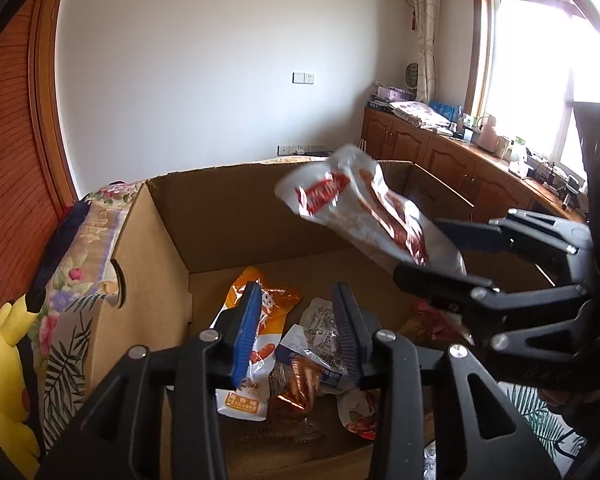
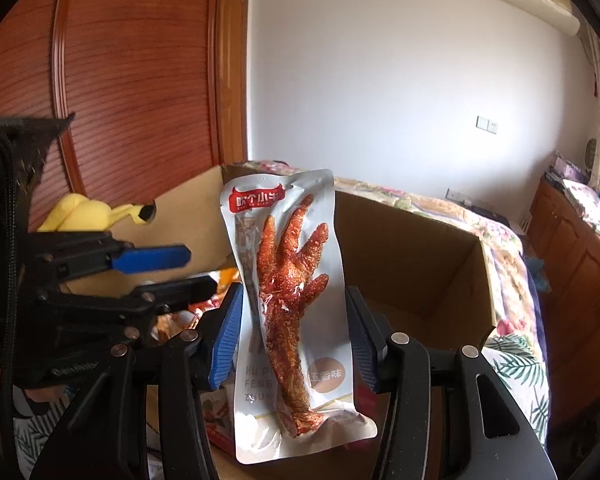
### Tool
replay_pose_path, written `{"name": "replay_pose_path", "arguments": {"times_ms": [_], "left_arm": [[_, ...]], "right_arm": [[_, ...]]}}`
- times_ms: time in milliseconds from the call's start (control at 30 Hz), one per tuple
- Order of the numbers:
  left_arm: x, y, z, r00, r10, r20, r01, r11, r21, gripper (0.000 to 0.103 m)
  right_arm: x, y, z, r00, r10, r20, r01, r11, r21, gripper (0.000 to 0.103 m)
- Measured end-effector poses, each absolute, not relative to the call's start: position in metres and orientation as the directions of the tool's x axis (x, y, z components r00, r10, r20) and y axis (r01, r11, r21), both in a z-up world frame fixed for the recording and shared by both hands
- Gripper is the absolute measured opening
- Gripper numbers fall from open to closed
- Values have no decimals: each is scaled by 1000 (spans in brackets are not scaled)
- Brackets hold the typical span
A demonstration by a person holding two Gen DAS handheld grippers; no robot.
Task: Organize snacks
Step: 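Open both tools to drop the gold candy and chicken-feet pack into the box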
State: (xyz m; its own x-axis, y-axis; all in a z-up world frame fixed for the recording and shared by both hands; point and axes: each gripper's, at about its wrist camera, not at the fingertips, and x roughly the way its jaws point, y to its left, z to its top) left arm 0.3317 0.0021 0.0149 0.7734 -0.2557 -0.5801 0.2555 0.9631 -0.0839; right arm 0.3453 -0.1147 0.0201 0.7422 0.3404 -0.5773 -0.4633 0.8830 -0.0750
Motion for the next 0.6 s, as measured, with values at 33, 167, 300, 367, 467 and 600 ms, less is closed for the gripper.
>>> {"name": "replay_pose_path", "arguments": {"times_ms": [33,167,300,367,467,600], "left_arm": [[331,2,15,774,-255,-580,255,963,-83,37],[330,5,15,774,-252,-580,253,964,-82,37],[329,5,15,772,-247,-585,251,965,-76,37],[329,5,14,773,-245,-585,249,965,-75,37],[329,5,14,772,-245,-586,249,965,-76,37],[328,4,12,769,-243,-592,250,966,-71,38]], "right_arm": [[346,-115,18,740,335,-583,-461,884,-78,52],[348,-117,9,729,330,-600,-454,889,-64,53],[350,-120,4,720,330,-611,-450,892,-50,53],[352,-121,2,716,327,-617,-445,895,-42,53],[353,-123,1,702,328,-632,-445,895,-29,57],[357,-126,1,701,321,-637,-430,903,-18,62]]}}
